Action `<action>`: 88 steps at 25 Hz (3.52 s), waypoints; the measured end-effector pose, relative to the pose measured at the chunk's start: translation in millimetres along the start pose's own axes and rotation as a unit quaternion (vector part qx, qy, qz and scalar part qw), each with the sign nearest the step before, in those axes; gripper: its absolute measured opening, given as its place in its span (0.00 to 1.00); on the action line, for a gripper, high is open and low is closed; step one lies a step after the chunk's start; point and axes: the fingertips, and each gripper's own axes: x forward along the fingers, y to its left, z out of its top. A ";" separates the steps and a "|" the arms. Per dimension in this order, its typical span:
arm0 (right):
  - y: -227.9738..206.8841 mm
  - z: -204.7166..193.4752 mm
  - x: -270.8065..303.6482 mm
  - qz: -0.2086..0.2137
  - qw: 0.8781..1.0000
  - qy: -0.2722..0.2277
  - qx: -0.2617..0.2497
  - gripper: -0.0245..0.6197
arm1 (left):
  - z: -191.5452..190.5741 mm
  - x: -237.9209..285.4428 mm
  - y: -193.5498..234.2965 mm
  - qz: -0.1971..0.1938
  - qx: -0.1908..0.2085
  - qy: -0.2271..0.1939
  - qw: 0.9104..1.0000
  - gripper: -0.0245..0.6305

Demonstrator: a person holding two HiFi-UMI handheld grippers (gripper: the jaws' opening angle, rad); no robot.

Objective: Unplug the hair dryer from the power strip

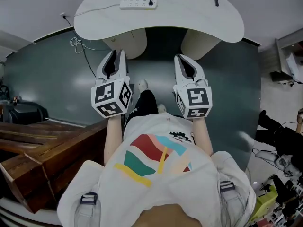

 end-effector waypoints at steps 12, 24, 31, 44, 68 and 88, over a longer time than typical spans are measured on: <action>12.1 7.7 68.2 -0.008 1.000 -0.002 -0.012 0.06 | -3.0 74.2 39.4 -0.046 0.008 0.040 0.998 0.16; -4.1 38.8 211.7 -0.027 0.998 0.048 -0.024 0.06 | 11.3 224.8 96.4 -0.093 0.004 0.103 0.990 0.16; -31.7 72.4 271.6 -0.069 0.995 0.058 -0.047 0.06 | 21.9 297.8 110.1 -0.137 -0.028 0.136 0.981 0.16; -60.2 59.2 331.5 -0.002 0.997 0.079 -0.021 0.06 | 21.3 348.3 103.9 -0.115 0.000 0.181 0.977 0.17; -67.7 25.0 357.7 0.105 0.982 0.149 -0.057 0.06 | -109.2 388.8 91.3 -0.203 0.265 0.428 0.840 0.39; -35.5 -33.0 358.1 0.206 0.929 0.261 -0.160 0.20 | -139.3 369.2 82.1 -0.249 0.270 0.481 0.796 0.45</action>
